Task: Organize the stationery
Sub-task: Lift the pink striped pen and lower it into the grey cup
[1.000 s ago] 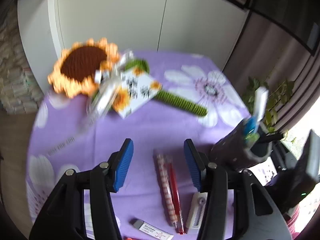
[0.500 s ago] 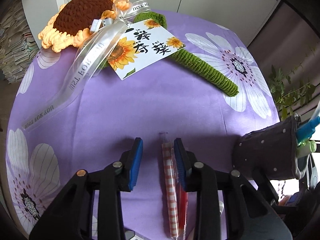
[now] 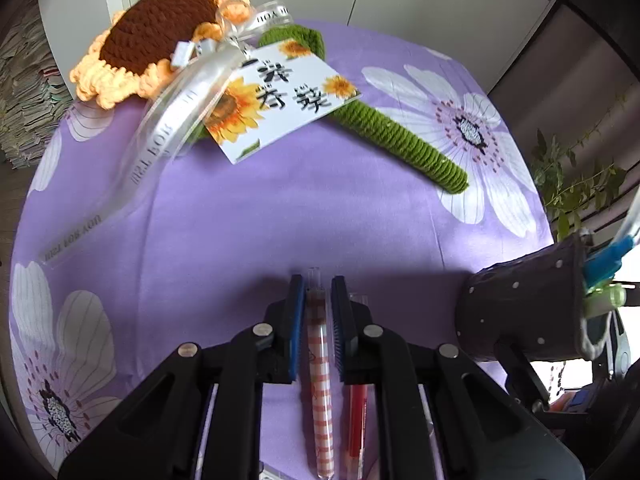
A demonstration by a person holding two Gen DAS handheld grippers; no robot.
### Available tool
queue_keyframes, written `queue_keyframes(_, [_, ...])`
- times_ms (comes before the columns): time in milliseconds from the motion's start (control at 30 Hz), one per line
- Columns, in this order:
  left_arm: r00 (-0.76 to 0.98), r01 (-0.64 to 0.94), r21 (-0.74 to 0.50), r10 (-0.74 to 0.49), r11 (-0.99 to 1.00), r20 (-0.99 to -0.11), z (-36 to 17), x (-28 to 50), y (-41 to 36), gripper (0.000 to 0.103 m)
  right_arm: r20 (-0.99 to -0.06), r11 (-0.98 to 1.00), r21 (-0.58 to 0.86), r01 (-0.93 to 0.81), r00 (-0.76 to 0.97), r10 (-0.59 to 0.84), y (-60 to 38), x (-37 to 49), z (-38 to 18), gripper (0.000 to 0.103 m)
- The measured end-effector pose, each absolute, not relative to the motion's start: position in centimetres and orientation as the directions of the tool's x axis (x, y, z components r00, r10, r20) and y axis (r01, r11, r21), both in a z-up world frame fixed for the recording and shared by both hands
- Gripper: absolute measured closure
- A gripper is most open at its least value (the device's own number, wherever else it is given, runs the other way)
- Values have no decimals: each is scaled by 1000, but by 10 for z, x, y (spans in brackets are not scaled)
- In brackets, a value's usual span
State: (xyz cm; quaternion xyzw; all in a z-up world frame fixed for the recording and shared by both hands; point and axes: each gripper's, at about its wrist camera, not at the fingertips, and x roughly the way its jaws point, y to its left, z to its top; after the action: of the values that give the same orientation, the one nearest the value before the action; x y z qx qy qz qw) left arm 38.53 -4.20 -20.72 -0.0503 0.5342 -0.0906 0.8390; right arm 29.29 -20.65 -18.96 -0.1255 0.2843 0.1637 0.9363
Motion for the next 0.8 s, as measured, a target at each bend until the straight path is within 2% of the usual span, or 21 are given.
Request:
queue_keyframes(400, [564,183,-237,-300,954,-769,-123,343,-40,92,-573,915,-144,-377,786,234,-206,293,-190,30])
queue_keyframes(667, [669,284,-276,-397,918,-629,-61,316,-49,92,-572,915,-147,-377,787,232,-206,293,-190,30])
queue_keyframes(800, [661,367,-301,-475,880,-581,-37,311,-64,92,-570,914,-153,-376,789,229,-206,292,-190,30])
